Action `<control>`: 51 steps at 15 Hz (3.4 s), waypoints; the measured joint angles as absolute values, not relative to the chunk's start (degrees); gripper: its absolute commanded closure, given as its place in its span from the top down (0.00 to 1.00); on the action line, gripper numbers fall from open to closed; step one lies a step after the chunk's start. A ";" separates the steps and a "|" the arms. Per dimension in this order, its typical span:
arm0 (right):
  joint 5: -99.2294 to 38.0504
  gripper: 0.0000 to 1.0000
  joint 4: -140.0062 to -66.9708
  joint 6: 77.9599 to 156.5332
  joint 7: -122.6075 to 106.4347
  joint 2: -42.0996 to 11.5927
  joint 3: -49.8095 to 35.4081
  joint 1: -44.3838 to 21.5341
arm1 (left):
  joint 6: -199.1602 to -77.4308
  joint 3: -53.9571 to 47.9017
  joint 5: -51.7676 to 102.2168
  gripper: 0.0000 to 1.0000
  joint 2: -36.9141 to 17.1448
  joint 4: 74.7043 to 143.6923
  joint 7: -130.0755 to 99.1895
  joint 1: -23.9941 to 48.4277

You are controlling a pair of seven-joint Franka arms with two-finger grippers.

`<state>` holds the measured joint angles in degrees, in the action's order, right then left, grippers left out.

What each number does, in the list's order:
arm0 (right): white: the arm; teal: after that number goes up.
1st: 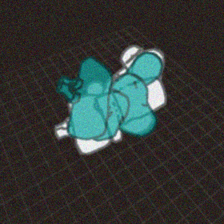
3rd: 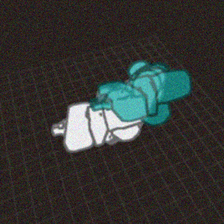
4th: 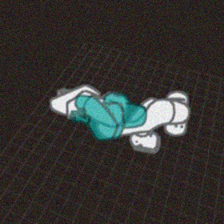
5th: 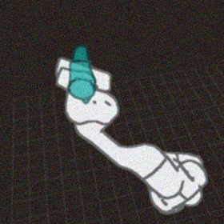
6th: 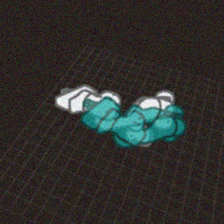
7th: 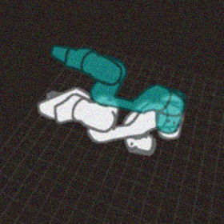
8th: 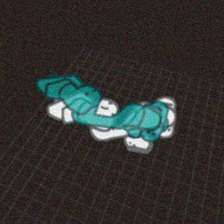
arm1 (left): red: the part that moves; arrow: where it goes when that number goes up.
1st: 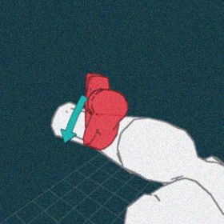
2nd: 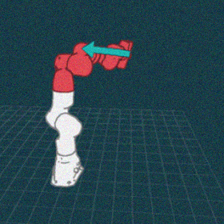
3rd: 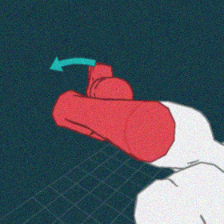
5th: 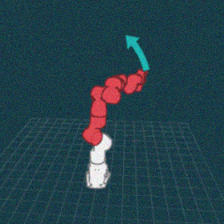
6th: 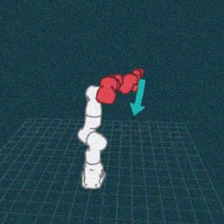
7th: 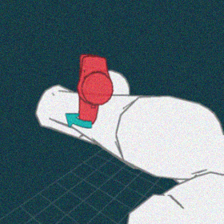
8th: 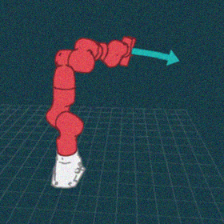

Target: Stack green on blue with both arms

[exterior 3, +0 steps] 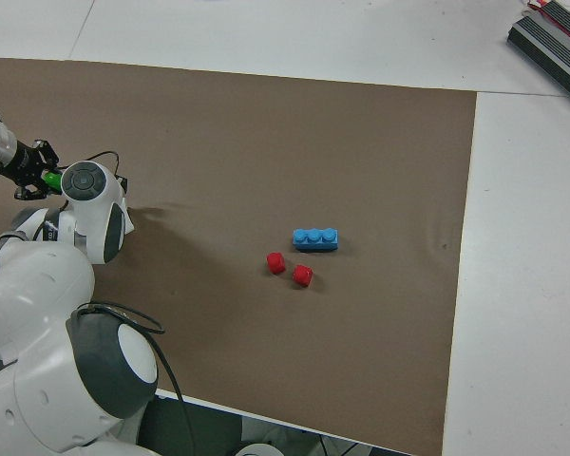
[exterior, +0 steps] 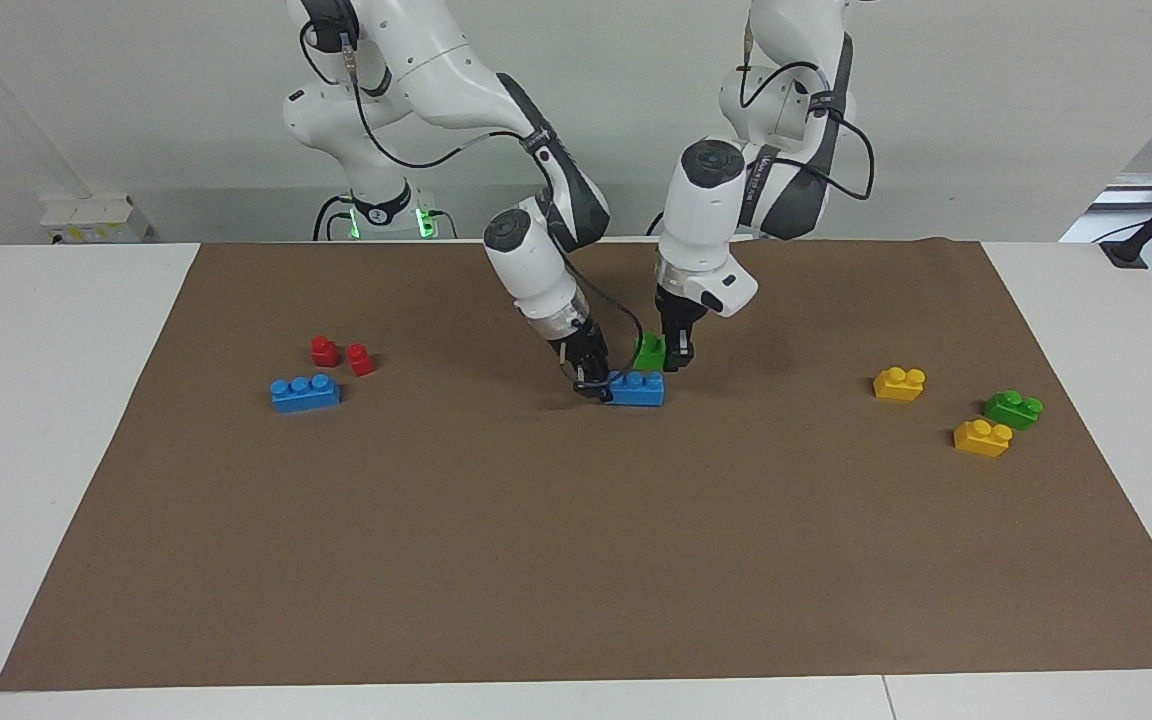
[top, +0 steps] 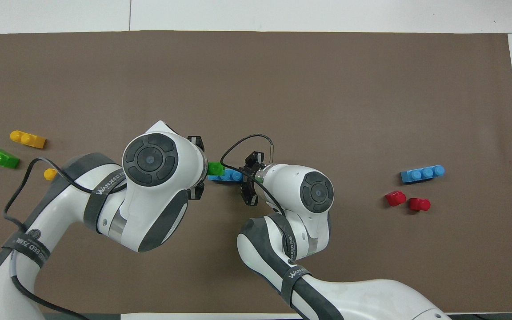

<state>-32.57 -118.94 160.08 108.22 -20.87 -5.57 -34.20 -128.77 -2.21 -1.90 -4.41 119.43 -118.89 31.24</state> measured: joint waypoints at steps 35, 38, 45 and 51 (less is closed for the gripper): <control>-32.57 0.00 -118.94 160.10 108.22 -20.88 -5.50 -34.19 | -144.06 -2.24 -12.88 0.00 -6.11 128.25 -132.35 33.09; -32.57 0.00 -118.93 160.14 108.22 -20.89 -5.51 -34.19 | -144.38 -2.27 -15.65 0.73 -6.67 128.25 -134.42 33.35; -32.57 0.00 -118.95 160.16 108.22 -20.89 -5.50 -34.19 | -144.22 -1.17 -17.89 1.00 -6.55 127.94 -134.10 33.17; -32.57 0.00 -118.95 160.16 108.22 -20.89 -5.50 -34.19 | -140.96 -0.69 -18.03 1.00 -4.04 126.40 -128.56 28.08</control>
<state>-32.57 -118.95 160.16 108.22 -20.89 -5.50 -34.19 -140.96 -0.69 -18.03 -4.04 126.40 -128.56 28.08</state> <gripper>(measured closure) 0.648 0.000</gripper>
